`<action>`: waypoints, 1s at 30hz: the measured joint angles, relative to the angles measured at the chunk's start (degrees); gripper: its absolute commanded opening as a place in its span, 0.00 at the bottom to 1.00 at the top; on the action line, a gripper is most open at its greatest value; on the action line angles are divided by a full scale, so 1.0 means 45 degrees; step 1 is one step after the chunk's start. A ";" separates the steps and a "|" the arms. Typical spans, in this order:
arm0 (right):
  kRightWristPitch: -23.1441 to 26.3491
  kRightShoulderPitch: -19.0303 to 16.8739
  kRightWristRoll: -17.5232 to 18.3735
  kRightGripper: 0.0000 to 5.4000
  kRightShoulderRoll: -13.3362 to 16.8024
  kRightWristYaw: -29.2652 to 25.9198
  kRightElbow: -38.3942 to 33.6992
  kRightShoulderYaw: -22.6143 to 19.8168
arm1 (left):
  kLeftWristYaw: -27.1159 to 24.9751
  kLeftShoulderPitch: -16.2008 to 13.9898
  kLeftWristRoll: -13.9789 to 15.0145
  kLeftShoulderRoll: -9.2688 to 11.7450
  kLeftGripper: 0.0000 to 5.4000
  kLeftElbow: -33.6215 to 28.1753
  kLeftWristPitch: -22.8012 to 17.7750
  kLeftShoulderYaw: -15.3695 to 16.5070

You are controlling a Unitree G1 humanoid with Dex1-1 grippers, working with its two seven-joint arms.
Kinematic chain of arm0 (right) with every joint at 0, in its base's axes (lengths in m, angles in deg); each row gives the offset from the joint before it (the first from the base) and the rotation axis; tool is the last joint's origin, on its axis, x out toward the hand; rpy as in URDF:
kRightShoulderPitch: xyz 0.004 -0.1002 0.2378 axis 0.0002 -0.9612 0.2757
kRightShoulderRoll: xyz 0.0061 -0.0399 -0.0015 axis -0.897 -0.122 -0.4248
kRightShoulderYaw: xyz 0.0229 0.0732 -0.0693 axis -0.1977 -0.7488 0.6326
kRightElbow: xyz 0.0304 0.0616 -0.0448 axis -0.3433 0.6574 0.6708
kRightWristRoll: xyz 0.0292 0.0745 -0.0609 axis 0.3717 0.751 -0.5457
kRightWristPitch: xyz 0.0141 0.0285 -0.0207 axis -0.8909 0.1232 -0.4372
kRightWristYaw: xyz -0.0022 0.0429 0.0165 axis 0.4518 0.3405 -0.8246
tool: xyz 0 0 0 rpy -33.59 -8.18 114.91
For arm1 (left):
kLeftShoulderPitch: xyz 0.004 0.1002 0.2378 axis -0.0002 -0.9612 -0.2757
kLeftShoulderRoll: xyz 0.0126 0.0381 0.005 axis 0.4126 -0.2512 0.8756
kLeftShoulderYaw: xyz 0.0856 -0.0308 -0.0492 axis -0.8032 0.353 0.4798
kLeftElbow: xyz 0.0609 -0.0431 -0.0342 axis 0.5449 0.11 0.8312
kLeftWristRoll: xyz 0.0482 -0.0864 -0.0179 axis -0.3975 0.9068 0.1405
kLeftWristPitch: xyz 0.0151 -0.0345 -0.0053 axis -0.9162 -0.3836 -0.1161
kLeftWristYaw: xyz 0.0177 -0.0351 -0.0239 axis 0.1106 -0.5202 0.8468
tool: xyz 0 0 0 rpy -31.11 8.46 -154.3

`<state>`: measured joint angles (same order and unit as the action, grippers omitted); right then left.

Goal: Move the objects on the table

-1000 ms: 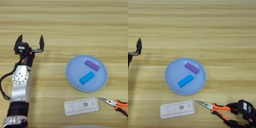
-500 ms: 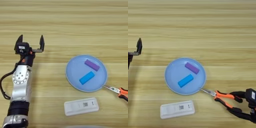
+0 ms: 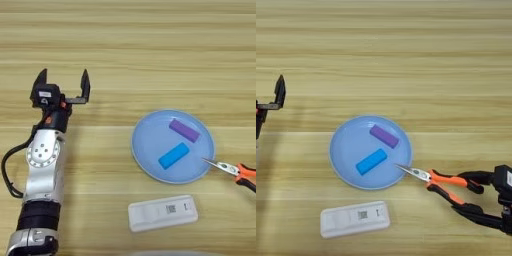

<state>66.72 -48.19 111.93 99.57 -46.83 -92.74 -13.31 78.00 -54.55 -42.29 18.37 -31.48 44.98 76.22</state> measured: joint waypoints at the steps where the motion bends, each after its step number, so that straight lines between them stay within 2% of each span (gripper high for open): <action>1: 0.0211 0.0267 0.0114 0.63 -0.0061 0.0136 -0.0050 -0.0009 | 0.0012 0.0000 -0.0007 -0.0008 1.00 0.0001 0.0008 0.0000; 7: 0.0774 0.1211 0.0221 0.63 -0.0276 0.0846 -0.0486 0.0327 | 0.0055 0.0000 -0.0032 -0.0039 1.00 0.0004 0.0022 0.0004; 17: 0.1694 0.3151 -0.1643 0.63 -0.1441 0.3267 -0.0709 0.2900 | 0.0094 -0.0005 -0.0053 -0.0141 1.00 -0.0037 0.0028 -0.0067; 26: 0.2865 0.4656 -0.2745 0.63 -0.2421 0.4756 -0.0843 0.4547 | 0.0127 -0.0014 -0.0064 -0.0157 1.00 -0.0124 0.0027 -0.0087; 30: 0.3322 0.5307 -0.3080 0.63 -0.2894 0.5283 -0.0666 0.4960 | 0.0133 -0.0014 -0.0080 -0.0175 1.00 -0.0129 0.0027 -0.0091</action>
<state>81.66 -24.31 98.07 86.55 -23.06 -95.74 9.01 78.60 -54.61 -42.65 17.58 -32.06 45.11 75.81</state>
